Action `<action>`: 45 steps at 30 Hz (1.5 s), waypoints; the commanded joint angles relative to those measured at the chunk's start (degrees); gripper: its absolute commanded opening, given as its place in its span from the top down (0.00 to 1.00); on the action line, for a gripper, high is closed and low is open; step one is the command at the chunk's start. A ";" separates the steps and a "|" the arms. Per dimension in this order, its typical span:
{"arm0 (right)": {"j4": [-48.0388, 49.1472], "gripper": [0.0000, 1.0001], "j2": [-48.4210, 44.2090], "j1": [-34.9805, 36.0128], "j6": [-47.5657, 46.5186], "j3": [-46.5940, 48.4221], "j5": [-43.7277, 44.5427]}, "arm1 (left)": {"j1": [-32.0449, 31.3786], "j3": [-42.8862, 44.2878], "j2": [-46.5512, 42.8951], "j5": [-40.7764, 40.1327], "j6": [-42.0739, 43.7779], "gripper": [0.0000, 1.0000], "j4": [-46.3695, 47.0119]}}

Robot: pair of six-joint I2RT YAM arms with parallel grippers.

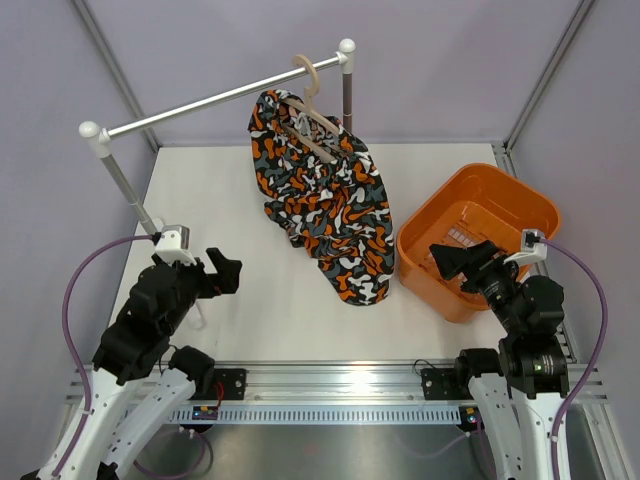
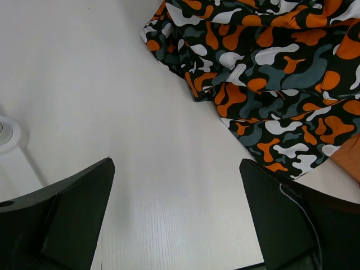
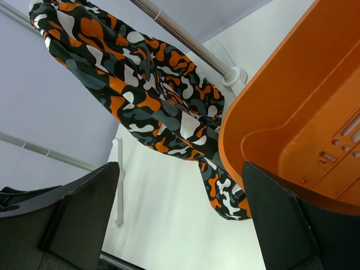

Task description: Remove the shorts from the hanger

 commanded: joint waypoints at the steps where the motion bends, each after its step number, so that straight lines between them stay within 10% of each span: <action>1: 3.09 0.01 -0.78 -0.26 0.88 0.97 -0.15 | -0.02 0.04 0.27 1.20 0.76 0.01 2.89; 21: 2.92 0.01 2.56 -0.26 1.06 2.55 -0.68 | 0.07 8.10 5.61 7.52 -0.99 0.01 8.60; 31: 0.02 0.01 2.56 -0.26 0.61 3.69 0.12 | -0.89 31.04 30.83 11.48 -7.84 0.14 19.06; 45: -3.76 0.00 2.04 -0.18 -0.79 4.05 0.82 | -9.95 56.72 60.90 -6.44 -9.78 0.22 21.70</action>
